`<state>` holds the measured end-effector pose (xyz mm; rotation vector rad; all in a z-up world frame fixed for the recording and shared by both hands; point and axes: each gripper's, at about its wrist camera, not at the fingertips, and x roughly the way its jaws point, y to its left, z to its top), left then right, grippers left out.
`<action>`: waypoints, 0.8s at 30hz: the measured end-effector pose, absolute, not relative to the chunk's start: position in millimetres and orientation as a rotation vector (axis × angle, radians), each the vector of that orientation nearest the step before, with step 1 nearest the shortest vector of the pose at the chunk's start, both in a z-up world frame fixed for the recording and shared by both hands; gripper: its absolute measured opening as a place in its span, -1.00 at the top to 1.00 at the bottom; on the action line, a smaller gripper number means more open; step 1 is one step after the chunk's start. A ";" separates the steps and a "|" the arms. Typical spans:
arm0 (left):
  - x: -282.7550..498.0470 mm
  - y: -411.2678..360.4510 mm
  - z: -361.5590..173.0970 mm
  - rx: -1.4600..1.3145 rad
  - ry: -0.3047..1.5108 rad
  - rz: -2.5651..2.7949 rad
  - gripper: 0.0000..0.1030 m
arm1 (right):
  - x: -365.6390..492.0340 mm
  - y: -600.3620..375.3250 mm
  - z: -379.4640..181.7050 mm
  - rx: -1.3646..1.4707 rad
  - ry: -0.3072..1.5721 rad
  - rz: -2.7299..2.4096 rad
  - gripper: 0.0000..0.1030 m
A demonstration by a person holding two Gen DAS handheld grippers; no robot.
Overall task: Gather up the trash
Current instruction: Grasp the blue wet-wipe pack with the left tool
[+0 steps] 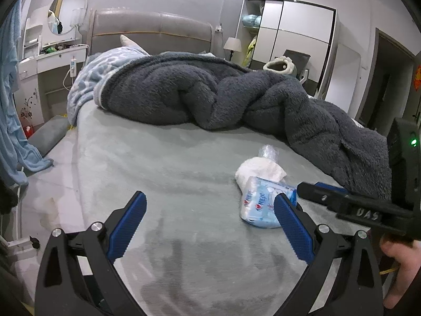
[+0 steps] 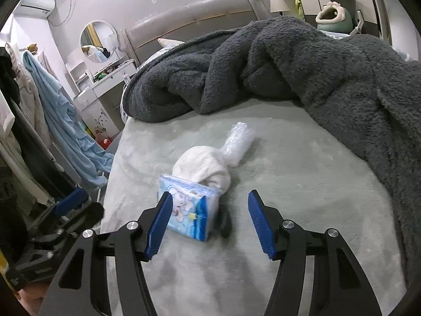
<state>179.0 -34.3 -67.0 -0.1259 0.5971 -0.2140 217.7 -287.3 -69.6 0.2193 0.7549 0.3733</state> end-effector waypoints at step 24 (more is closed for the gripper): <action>233.5 -108.4 -94.8 -0.071 0.707 -0.390 -0.90 | 221.0 -331.2 -89.0 0.166 0.818 0.384 -0.64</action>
